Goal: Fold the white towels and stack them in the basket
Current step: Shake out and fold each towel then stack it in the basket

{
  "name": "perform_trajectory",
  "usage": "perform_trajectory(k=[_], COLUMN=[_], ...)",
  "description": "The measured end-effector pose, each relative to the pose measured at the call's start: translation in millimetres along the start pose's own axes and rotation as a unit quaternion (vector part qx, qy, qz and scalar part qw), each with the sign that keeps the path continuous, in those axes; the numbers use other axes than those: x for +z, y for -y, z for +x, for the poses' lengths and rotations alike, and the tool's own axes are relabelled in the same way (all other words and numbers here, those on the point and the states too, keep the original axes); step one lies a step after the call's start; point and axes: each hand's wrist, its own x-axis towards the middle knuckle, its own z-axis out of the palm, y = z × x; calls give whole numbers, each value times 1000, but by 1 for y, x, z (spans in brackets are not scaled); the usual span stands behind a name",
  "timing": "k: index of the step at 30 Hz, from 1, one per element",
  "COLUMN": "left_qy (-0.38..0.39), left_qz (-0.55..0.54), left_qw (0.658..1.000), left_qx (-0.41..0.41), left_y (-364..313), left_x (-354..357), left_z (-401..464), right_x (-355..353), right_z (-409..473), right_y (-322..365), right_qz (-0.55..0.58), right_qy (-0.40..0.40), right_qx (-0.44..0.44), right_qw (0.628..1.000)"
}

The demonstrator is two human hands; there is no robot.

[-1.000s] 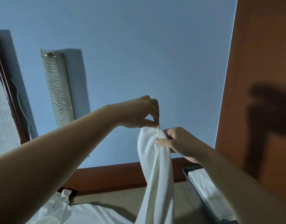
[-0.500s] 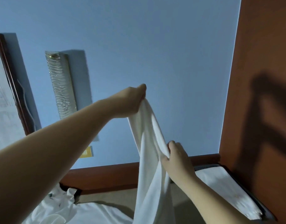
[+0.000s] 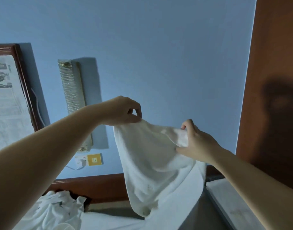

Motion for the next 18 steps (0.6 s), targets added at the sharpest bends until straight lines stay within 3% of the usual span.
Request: perform_trajectory(k=[2, 5, 7, 13, 18], left_qy=[13, -12, -18, 54, -18], left_qz=[-28, -14, 10, 72, 89], left_qw=[999, 1000, 1000, 996, 996], left_qx=[9, -6, -8, -8, -1], left_y=[0, 0, -3, -14, -37], left_x=[1, 9, 17, 25, 20], left_z=[-5, -9, -11, -19, -8], right_x=[5, 6, 12, 58, 100], right_z=[3, 7, 5, -15, -43], right_y=[-3, -10, -8, -11, 12], right_qz=[57, 150, 100, -75, -38], right_qy=[-38, -41, -33, -174, -258], right_qx=[-60, -78, -74, -153, -167], right_qw=[996, 985, 992, 970, 951])
